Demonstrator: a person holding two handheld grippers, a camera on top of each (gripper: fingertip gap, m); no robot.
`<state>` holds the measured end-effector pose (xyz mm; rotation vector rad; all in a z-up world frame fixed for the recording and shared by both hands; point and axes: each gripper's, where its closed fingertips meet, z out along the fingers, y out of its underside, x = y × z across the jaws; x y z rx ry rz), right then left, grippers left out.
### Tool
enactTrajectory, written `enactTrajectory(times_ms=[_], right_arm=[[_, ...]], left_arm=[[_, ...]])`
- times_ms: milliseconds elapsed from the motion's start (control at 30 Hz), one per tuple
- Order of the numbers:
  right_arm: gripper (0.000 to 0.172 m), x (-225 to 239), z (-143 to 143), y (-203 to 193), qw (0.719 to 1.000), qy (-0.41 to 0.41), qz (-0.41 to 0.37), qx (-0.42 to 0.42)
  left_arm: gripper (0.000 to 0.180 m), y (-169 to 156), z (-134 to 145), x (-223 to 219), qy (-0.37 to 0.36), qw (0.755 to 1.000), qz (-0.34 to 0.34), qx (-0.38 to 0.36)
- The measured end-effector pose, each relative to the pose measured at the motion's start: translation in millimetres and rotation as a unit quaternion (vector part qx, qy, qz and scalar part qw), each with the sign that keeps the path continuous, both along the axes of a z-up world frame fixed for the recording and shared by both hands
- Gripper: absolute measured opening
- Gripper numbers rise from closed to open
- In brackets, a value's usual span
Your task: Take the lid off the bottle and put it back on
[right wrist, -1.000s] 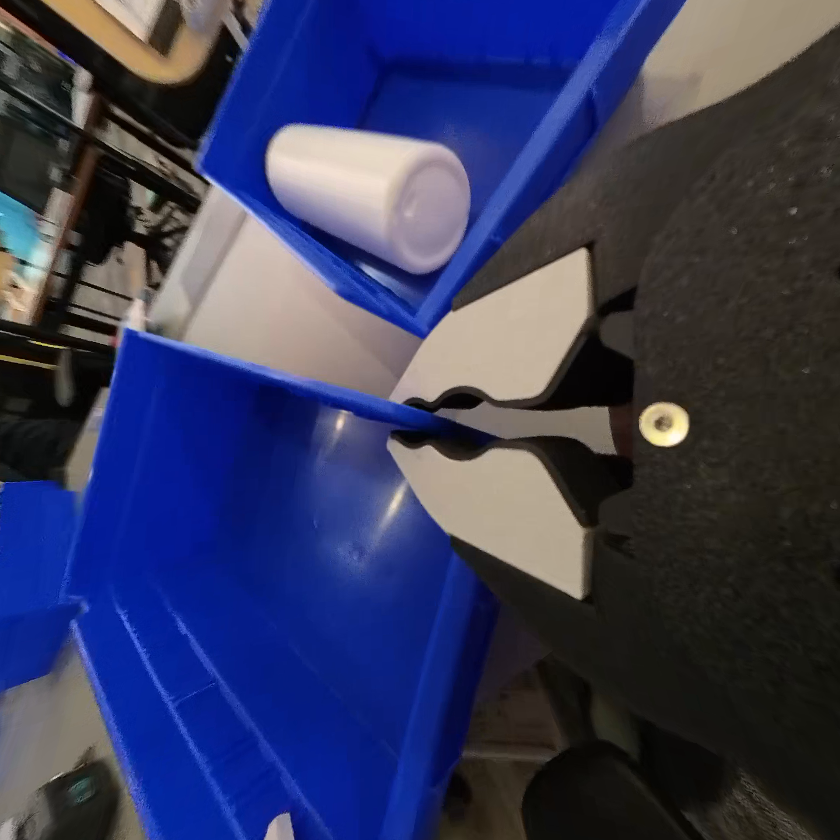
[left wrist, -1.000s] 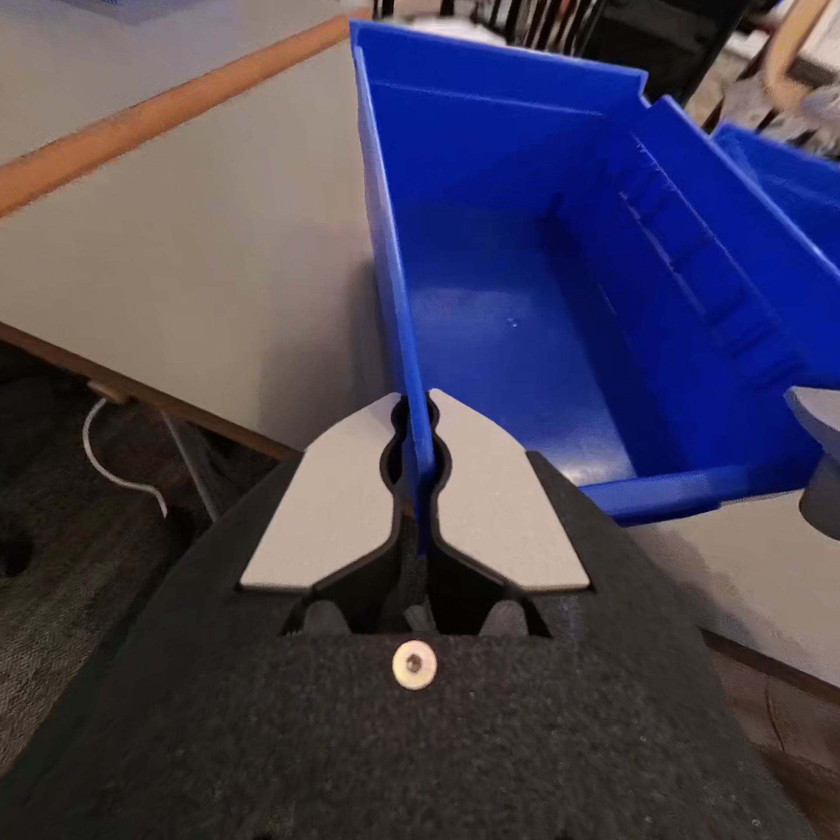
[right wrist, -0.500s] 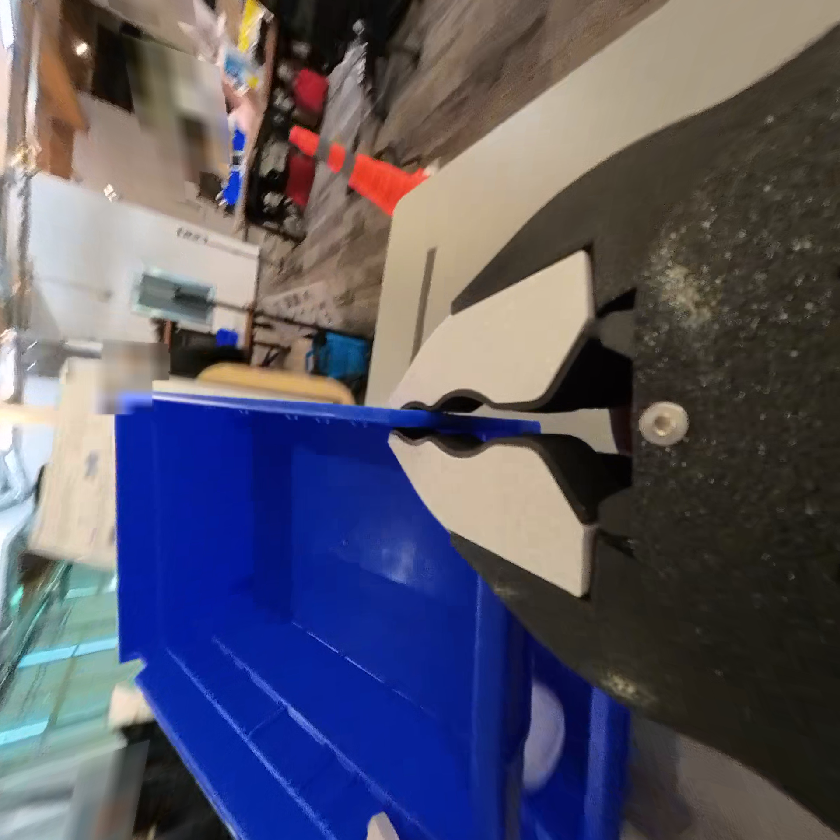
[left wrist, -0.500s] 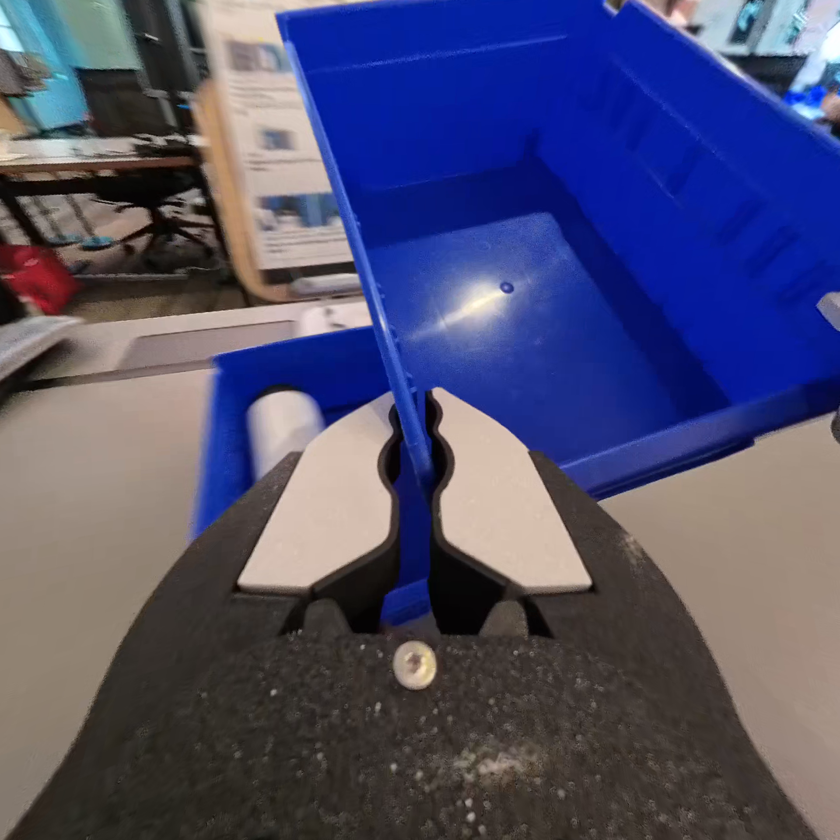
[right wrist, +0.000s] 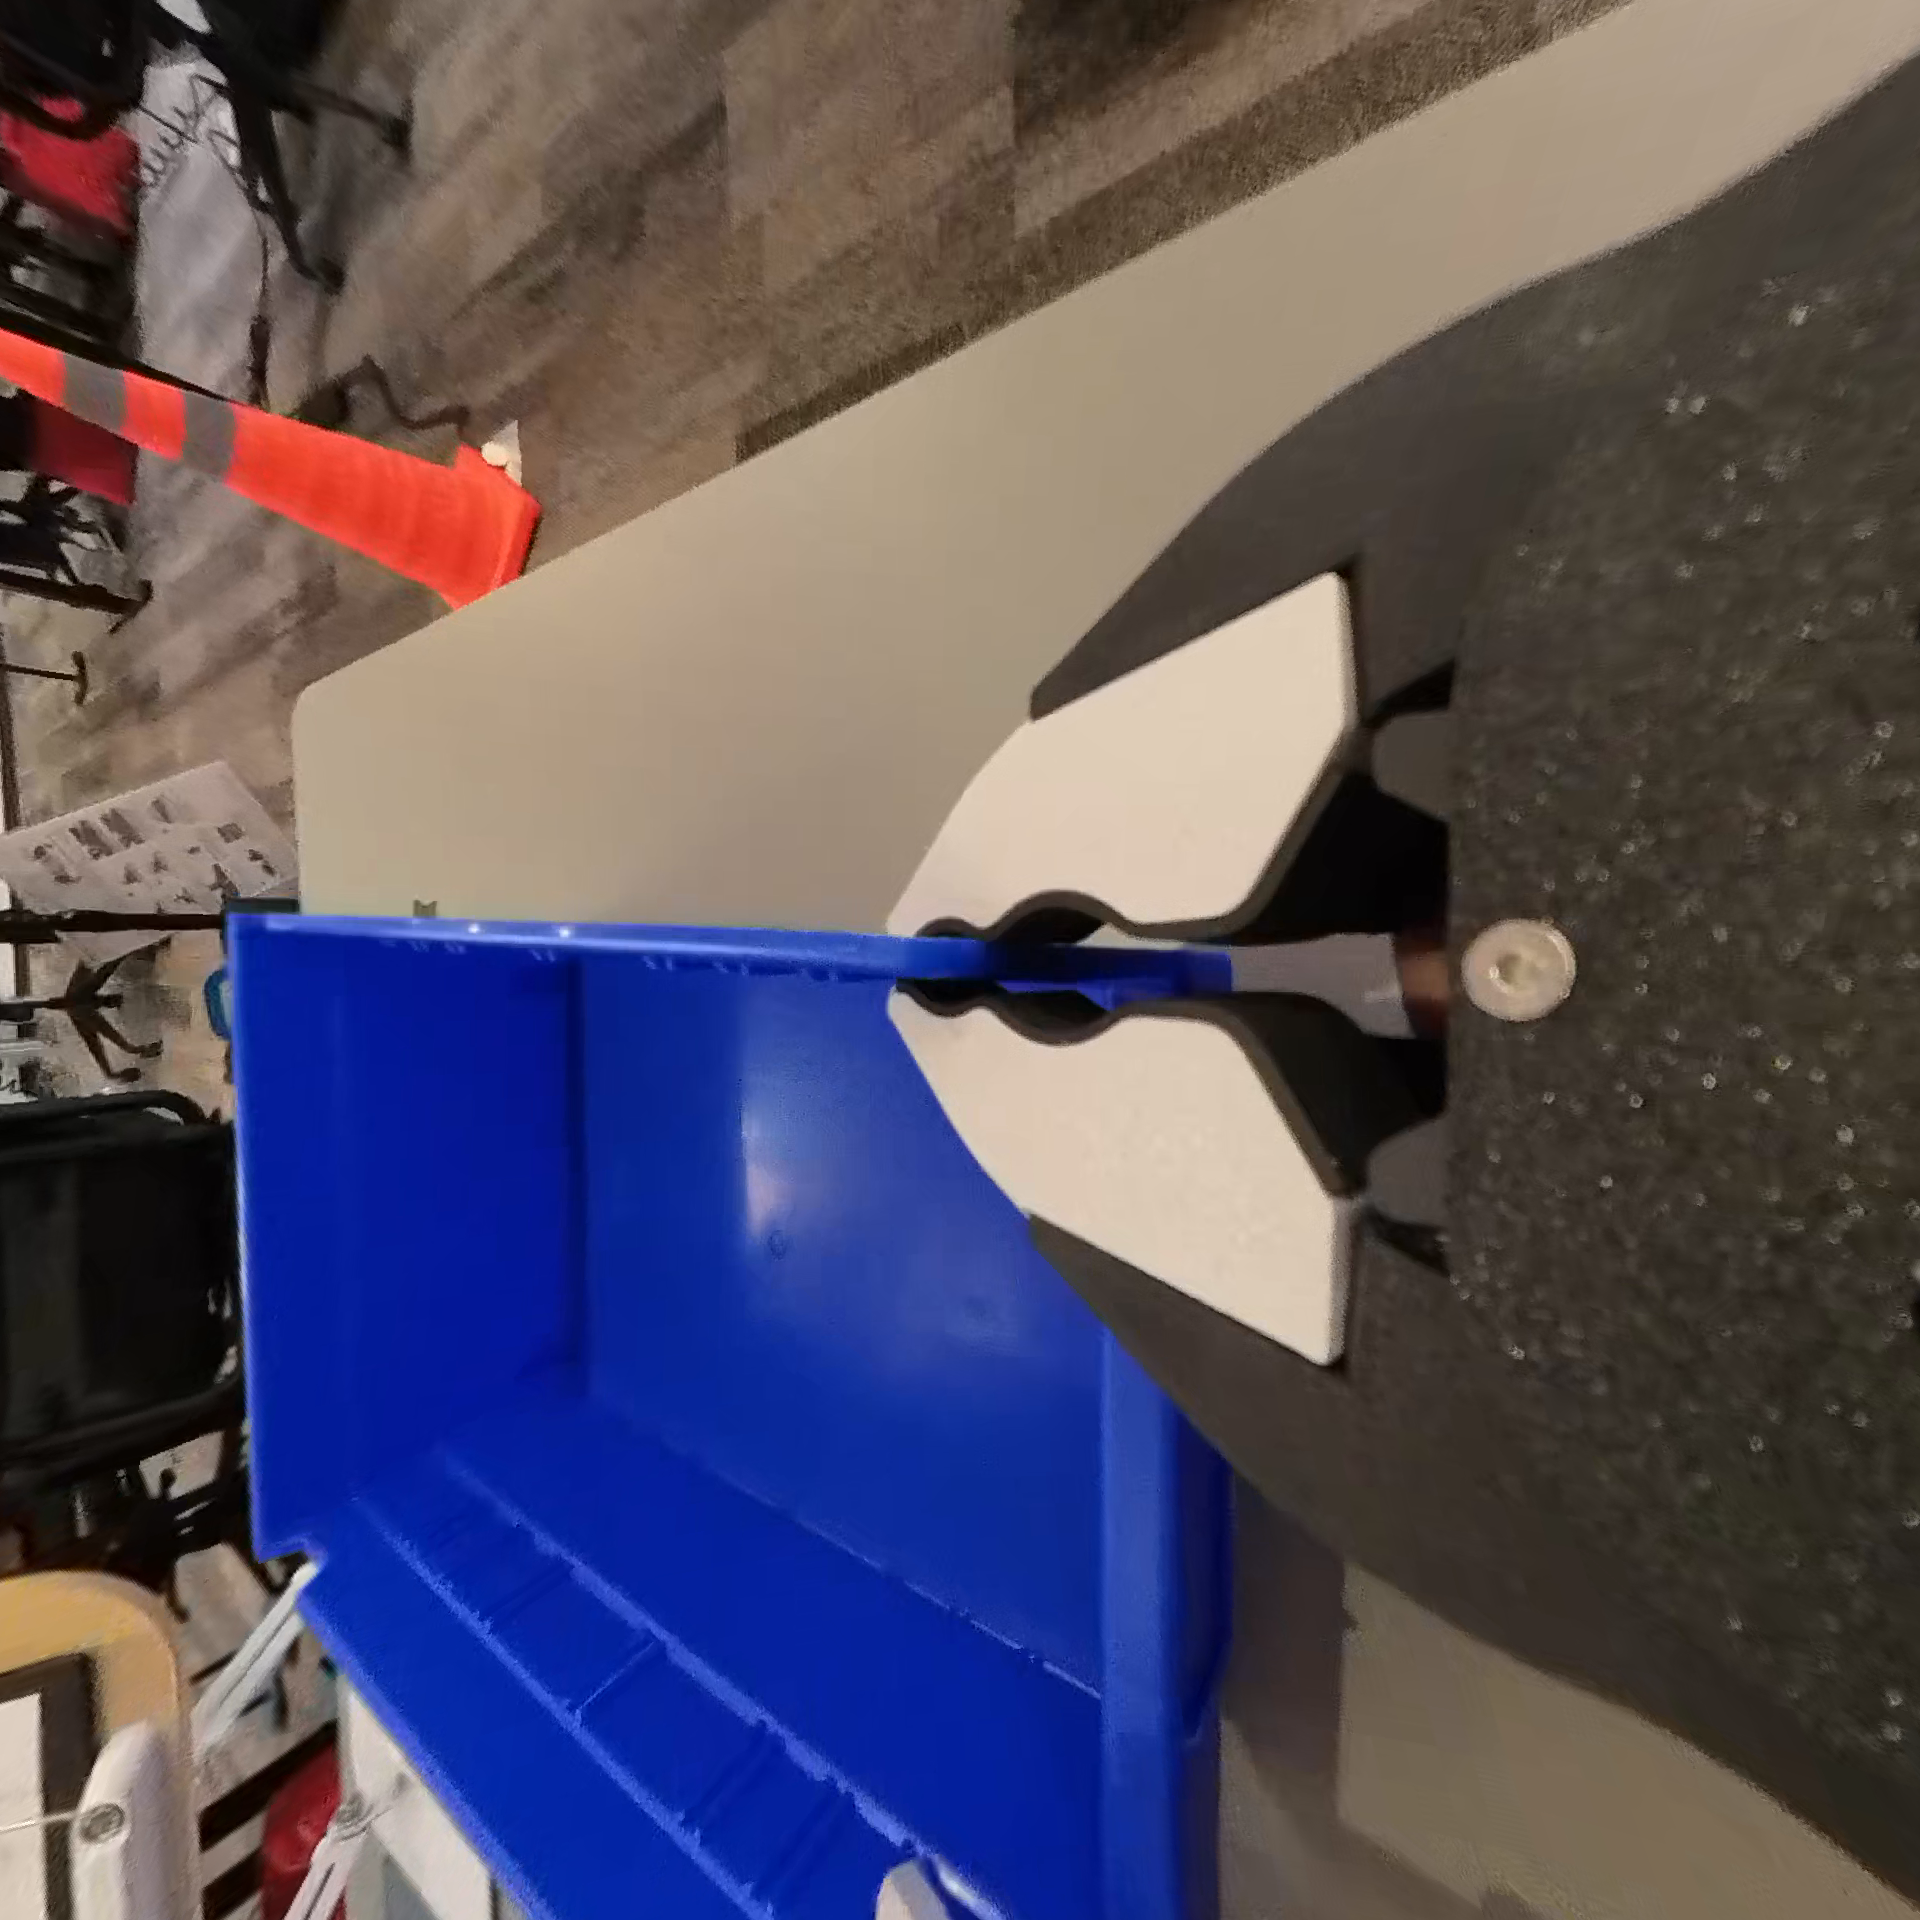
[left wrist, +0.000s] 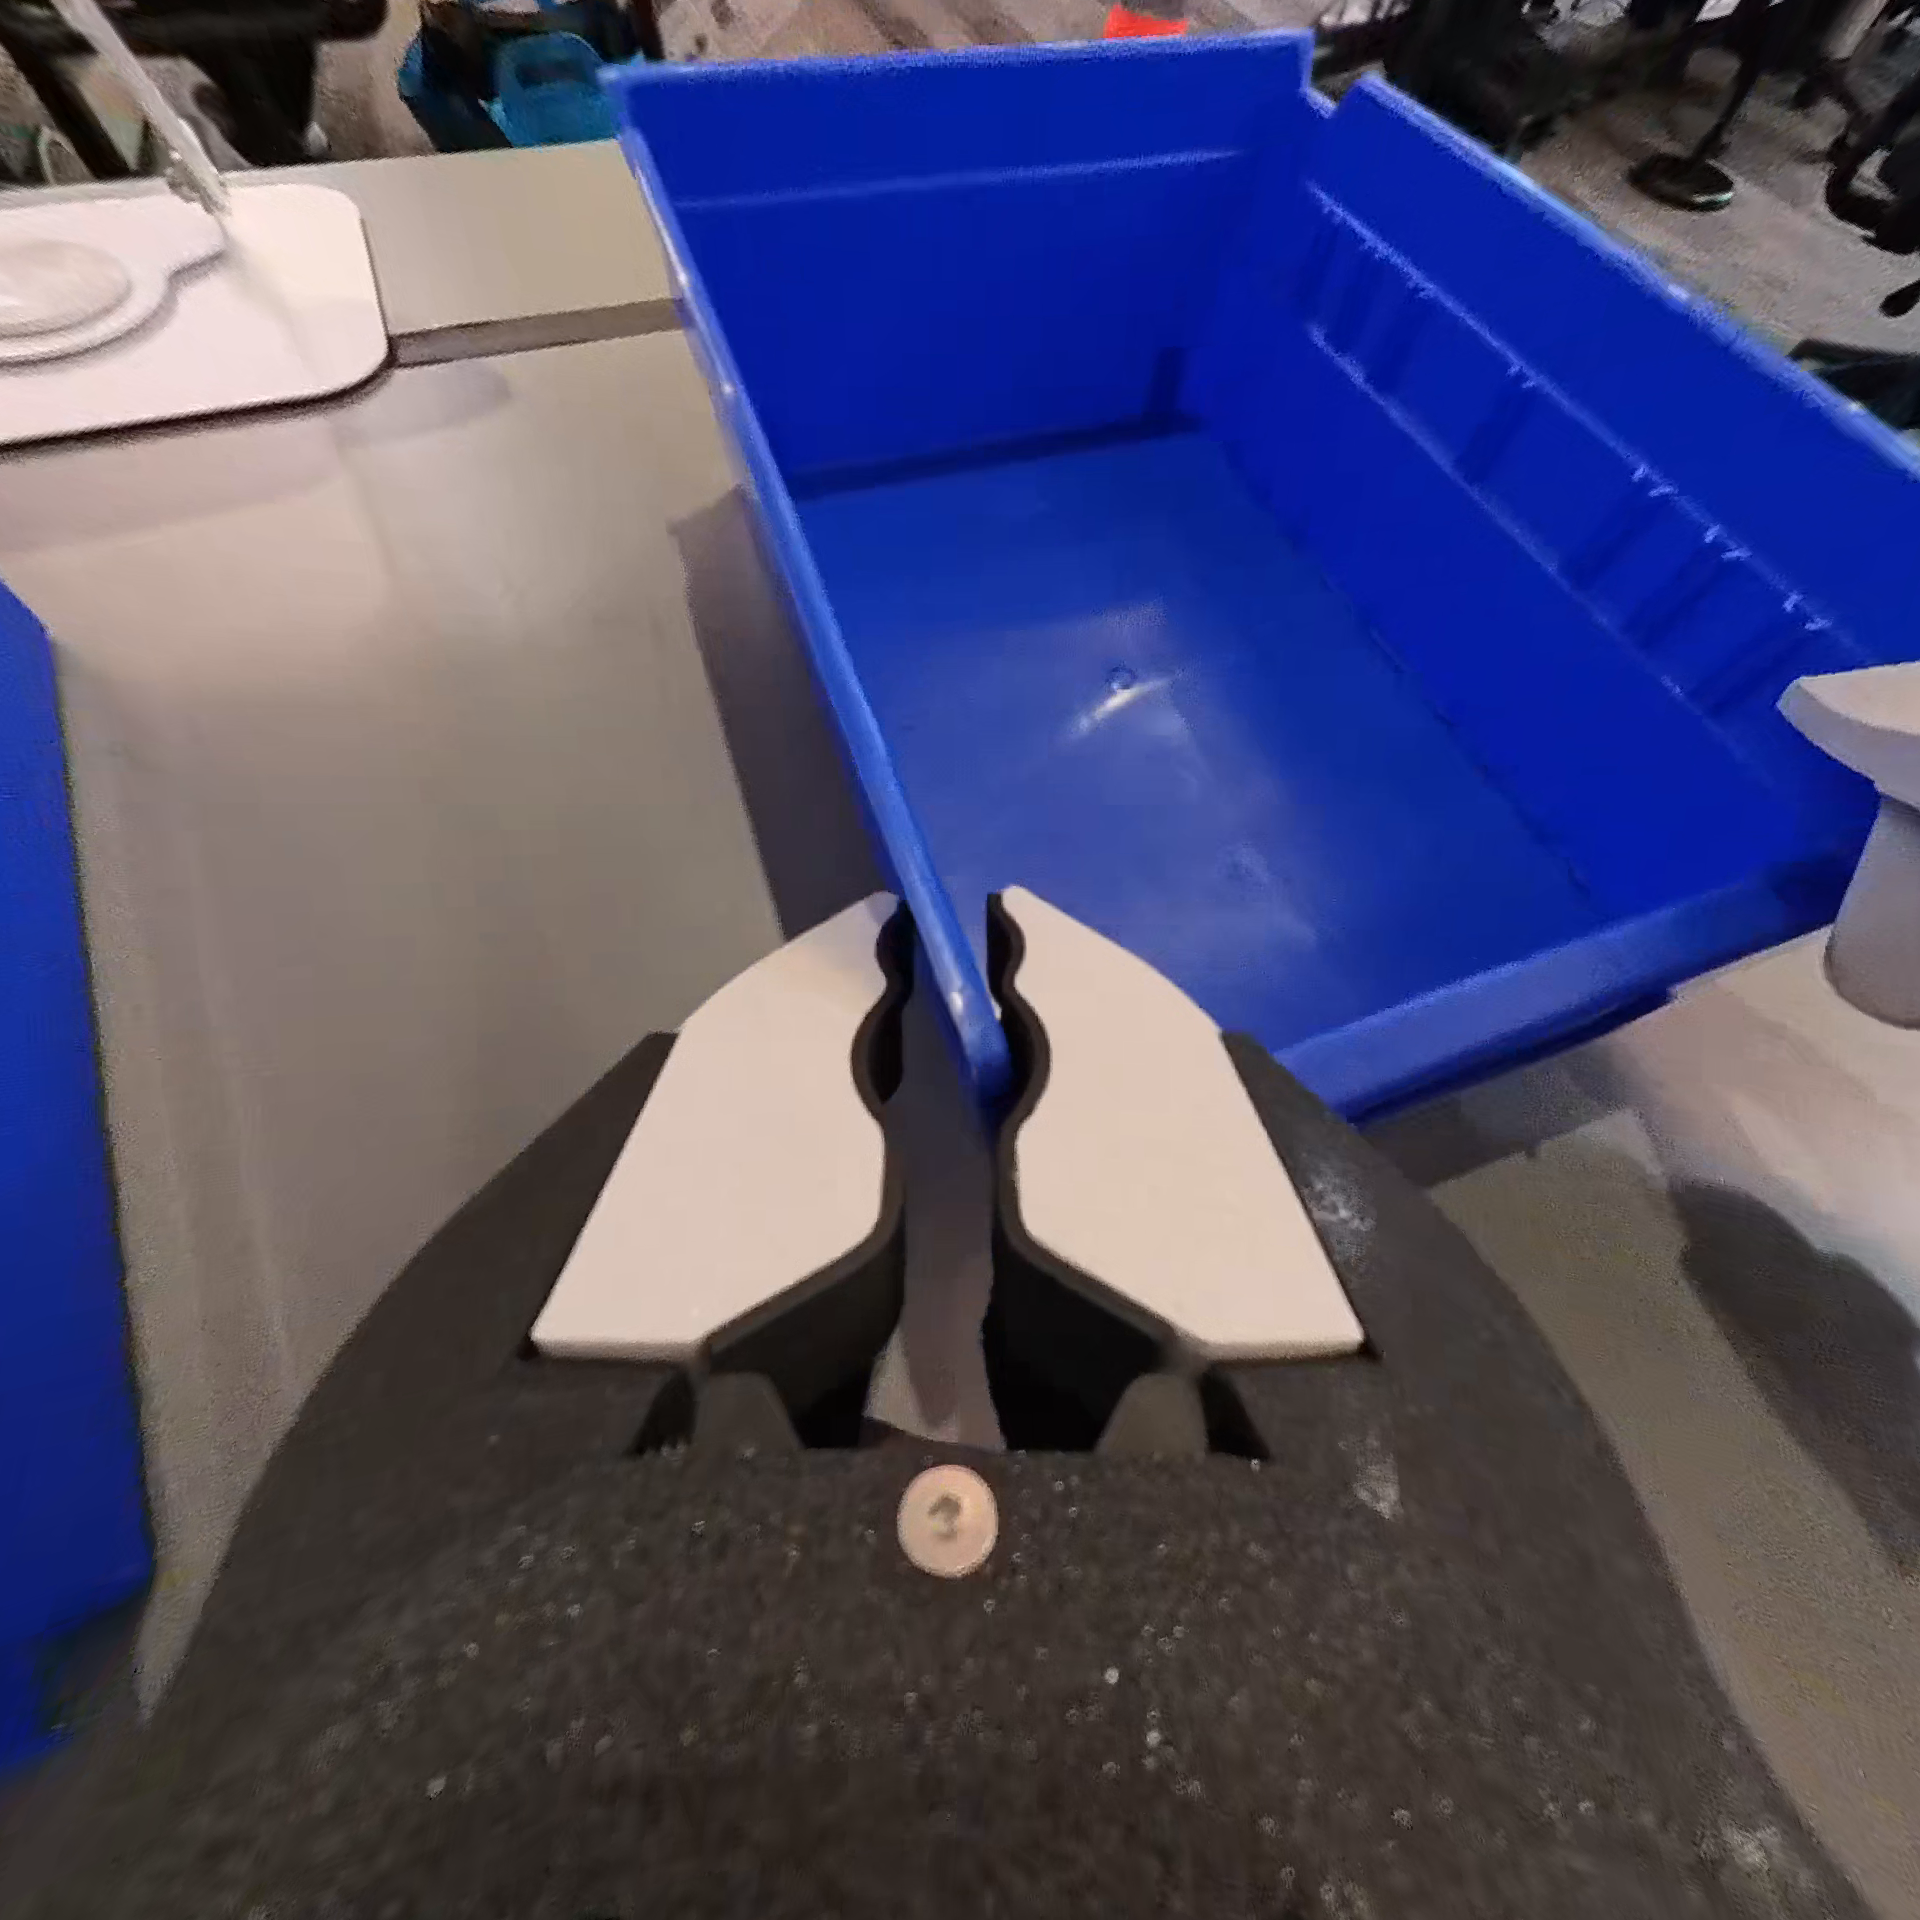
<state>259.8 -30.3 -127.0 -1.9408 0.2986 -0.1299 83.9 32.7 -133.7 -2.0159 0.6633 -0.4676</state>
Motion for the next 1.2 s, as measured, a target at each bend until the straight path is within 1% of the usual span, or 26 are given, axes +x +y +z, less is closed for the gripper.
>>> enactTrajectory(times_ms=[33,100,167,200,267,333,400,433,467,500,567,600,633,667,733,767,800,833,867,900,933,967,1033,1133,1200], right_arm=[[0.003,2.2,-1.9,-0.4,1.000,0.015,-0.002,0.003],[0.006,6.5,-1.7,-0.3,0.999,0.043,-0.007,0.015],[0.026,15.7,13.3,-2.9,0.998,0.038,-0.027,0.047],[0.033,20.8,24.1,-6.9,0.997,0.027,-0.043,0.060],[0.040,24.7,53.3,-14.2,0.992,0.008,-0.081,0.101],[0.048,-0.8,84.5,-8.1,0.989,-0.010,-0.054,0.140],[0.051,-50.2,104.8,9.7,0.988,-0.022,0.008,0.155],[0.055,-81.9,109.1,21.1,0.987,-0.025,0.047,0.155],[0.062,-115.7,109.1,32.3,0.985,-0.025,0.083,0.149],[0.066,-152.1,105.4,42.6,0.983,-0.018,0.118,0.142],[0.072,-229.8,89.1,58.8,0.973,0.006,0.192,0.128],[0.074,-264.9,75.3,64.6,0.970,0.015,0.216,0.114],[0.076,-293.7,58.3,70.0,0.970,0.018,0.223,0.093],[0.078,-315.4,40.4,74.6,0.974,0.018,0.214,0.069],[0.074,-344.4,11.2,80.9,0.982,0.001,0.189,0.029],[0.067,-350.6,3.9,83.8,0.985,-0.014,0.168,0.021],[0.055,-354.7,0.3,86.8,0.988,-0.035,0.152,0.020],[0.049,-355.8,-1.5,90.2,0.989,-0.064,0.136,0.016],[0.038,-352.8,-0.5,93.7,0.990,-0.085,0.108,0.010],[0.032,-351.9,1.4,95.7,0.992,-0.091,0.092,0.011],[0.024,-351.3,1.6,97.1,0.993,-0.080,0.081,0.009],[0.007,-350.6,0.7,97.5,0.995,-0.062,0.074,0.004],[0.004,-361.9,2.7,100.3,0.995,-0.035,0.094,0.006],[0.004,-381.4,14.3,107.6,0.995,-0.049,0.088,0.014],[0.004,-399.7,23.5,118.1,0.994,-0.050,0.092,0.028]], left_arm=[[0.017,-2.9,0.3,3.4,-0.006,1.000,-0.017,-0.004],[0.031,-13.8,4.3,8.6,-0.025,0.997,-0.066,-0.032],[0.066,-27.9,19.1,2.2,-0.046,0.991,-0.113,-0.060],[0.069,-34.7,32.3,-7.2,-0.060,0.987,-0.133,-0.064],[0.080,-43.1,62.5,-38.1,-0.081,0.982,-0.159,-0.058],[0.082,-39.4,89.2,-82.8,-0.086,0.984,-0.155,-0.026],[0.081,-23.9,102.3,-135.7,-0.067,0.991,-0.118,0.008],[0.082,-12.4,103.5,-164.1,-0.051,0.994,-0.089,0.024],[0.082,1.3,101.3,-194.2,-0.033,0.997,-0.052,0.038],[0.082,16.5,96.7,-225.7,-0.017,0.998,-0.010,0.053],[0.080,47.1,80.1,-291.6,0.022,0.993,0.086,0.075],[0.080,59.6,69.9,-323.5,0.039,0.987,0.134,0.080],[0.078,69.2,59.3,-350.3,0.044,0.981,0.173,0.081],[0.075,74.7,45.9,-365.3,0.036,0.980,0.186,0.065],[0.074,77.6,15.0,-368.8,0.007,0.986,0.165,-0.003],[0.072,77.6,2.5,-366.0,-0.007,0.988,0.152,-0.031],[0.063,76.4,-5.5,-360.4,-0.024,0.990,0.133,-0.050],[0.055,73.7,-7.7,-352.9,-0.047,0.991,0.111,-0.064],[0.033,71.9,-6.6,-349.2,-0.062,0.990,0.104,-0.072],[0.020,73.0,-5.4,-351.6,-0.057,0.990,0.113,-0.067],[0.013,75.7,-4.2,-357.1,-0.036,0.990,0.123,-0.053],[0.007,78.9,-2.8,-363.4,-0.013,0.991,0.131,-0.038],[0.004,83.6,-1.1,-374.3,0.007,0.990,0.138,-0.027],[0.002,94.4,3.7,-394.8,0.004,0.989,0.150,-0.021],[0.002,105.3,14.6,-414.0,-0.001,0.987,0.160,-0.002]])
